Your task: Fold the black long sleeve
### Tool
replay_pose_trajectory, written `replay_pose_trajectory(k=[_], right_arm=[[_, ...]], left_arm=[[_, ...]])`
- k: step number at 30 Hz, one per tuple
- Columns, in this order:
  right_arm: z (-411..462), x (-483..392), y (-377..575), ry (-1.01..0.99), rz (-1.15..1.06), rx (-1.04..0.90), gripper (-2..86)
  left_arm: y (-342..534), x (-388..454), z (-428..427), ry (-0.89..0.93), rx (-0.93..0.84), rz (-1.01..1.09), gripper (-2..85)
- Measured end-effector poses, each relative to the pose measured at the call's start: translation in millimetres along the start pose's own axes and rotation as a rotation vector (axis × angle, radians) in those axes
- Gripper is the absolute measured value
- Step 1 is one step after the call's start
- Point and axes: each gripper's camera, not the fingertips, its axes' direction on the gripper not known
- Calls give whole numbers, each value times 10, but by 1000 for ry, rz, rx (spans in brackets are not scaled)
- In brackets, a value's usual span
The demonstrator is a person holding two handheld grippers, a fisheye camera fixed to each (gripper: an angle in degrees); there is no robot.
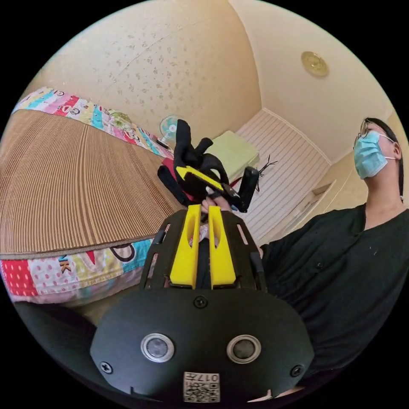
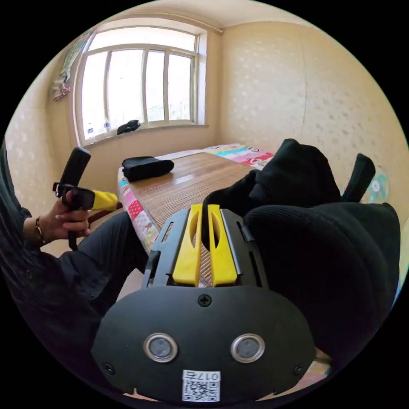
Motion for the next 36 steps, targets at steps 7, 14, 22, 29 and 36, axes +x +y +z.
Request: replay_pose_trajectory(k=[7, 14, 22, 29, 36], right_arm=[[-81, -165, 169, 65, -51, -10, 16], [41, 1093, -182, 353, 225, -181, 87], [-128, 706, 244, 4, 267, -151, 35], [103, -100, 727, -218, 152, -344, 30], [-647, -92, 6, -1, -34, -83, 37]], left_arm=[[-29, -735, -1, -107, -24, -274, 82], [-341, -925, 565, -159, -69, -275, 140], [-1120, -629, 747, -266, -36, -111, 116], [-1727, -943, 1432, -463, -275, -83, 127], [-1502, -794, 1972, -779, -436, 23, 86]])
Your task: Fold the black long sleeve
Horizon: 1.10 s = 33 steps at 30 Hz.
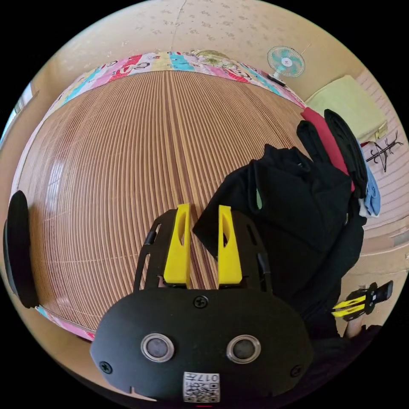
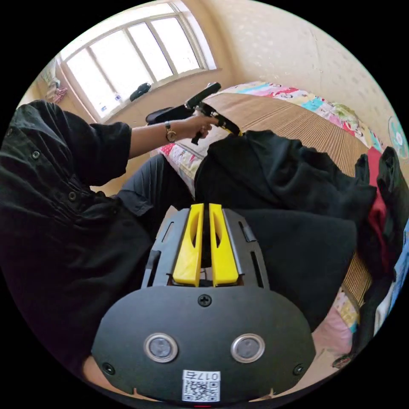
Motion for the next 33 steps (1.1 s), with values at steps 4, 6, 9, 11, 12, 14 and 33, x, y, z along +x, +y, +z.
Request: replay_pose_trajectory(k=[4, 6, 9, 11, 12, 14, 33], right_arm=[[-54, 728, -576, 321, 117, -13, 70], [338, 1367, -951, 575, 237, -206, 94], [1183, 1964, -1065, 815, 273, -590, 95], [1617, 2079, -959, 767, 269, -843, 80], [1659, 1958, -959, 785, 235, -824, 66], [1575, 1707, -999, 824, 196, -785, 49], [-3454, -1823, 488, 475, -4, 1114, 25]], left_arm=[[199, 16, -24, 85, -14, -27, 38], [326, -36, -74, 122, -16, -67, 32], [633, -86, -272, 170, 54, -71, 22], [833, -94, -440, 173, 98, -40, 15], [960, -127, -551, 190, 110, -35, 10], [1159, -230, -746, 276, 150, -30, 3], [3638, -600, -4453, 518, 1346, 167, -9]])
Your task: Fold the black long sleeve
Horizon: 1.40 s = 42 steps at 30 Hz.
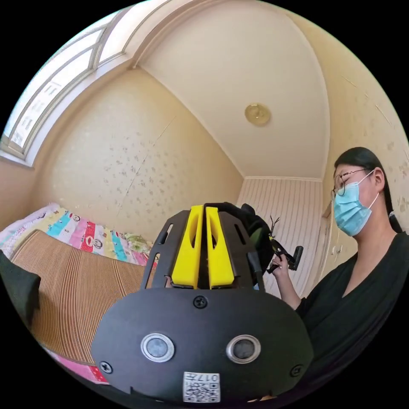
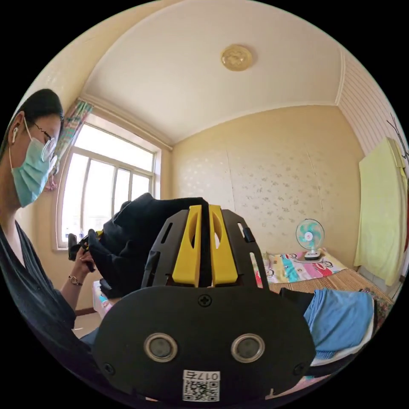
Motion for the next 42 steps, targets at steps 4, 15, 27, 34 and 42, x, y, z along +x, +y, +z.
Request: replay_pose_trajectory(k=[4, 15, 27, 34, 42], right_arm=[[-210, -261, -124, 86, -69, 47, 21], [3246, 698, 524, 289, -110, -722, 41], [3540, 573, 3672, 2, 93, -1257, 66], [2545, 506, 4281, 28, 280, -1277, 42], [1941, 1232, 3517, 459, 64, -1126, 65]], left_arm=[[-210, 547, -233, -117, 96, 122, -9], [-637, -835, 2028, -563, -555, 203, 17], [2252, -1879, 2508, -454, -1127, -165, 91], [3157, -1074, 2254, -659, -1390, -38, 58], [2789, -880, 1628, -666, -1255, -201, 37]])
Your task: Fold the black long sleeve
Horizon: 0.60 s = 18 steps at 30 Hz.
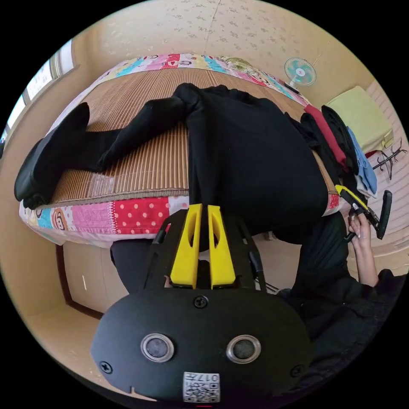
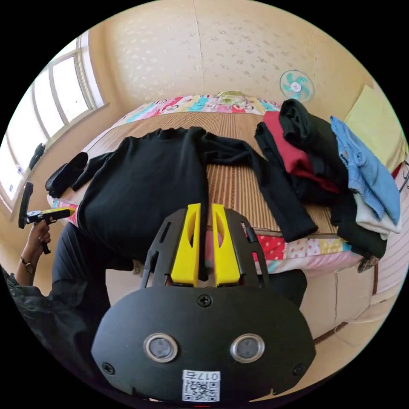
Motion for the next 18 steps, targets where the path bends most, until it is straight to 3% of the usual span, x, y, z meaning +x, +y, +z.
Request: replay_pose_trajectory(k=[3, 5, 7, 9, 14, 16, 18], right_arm=[[629, 536, -183, 153, -25, -211, 97], [1054, 801, -219, 58, -12, -376, 100], [1010, 1014, -305, -31, 93, -340, 74], [677, 1182, -452, -275, 103, -308, 40], [-258, 2189, -168, -813, 363, 88, 31], [-341, 2622, 113, -779, 441, 156, 29], [-152, 3128, 528, -590, 538, 50, 30]], left_arm=[[-35, -29, -188, 8, 57, -1, 37], [-99, 9, -252, 5, 75, 13, 37], [-184, 127, -322, -83, 86, 47, 33], [-213, 211, -417, -163, 114, 51, 11], [-178, 228, -532, -56, 165, 36, -8], [-172, 167, -380, -26, 105, 8, -9], [-164, 143, -279, 2, 67, -3, -9]])
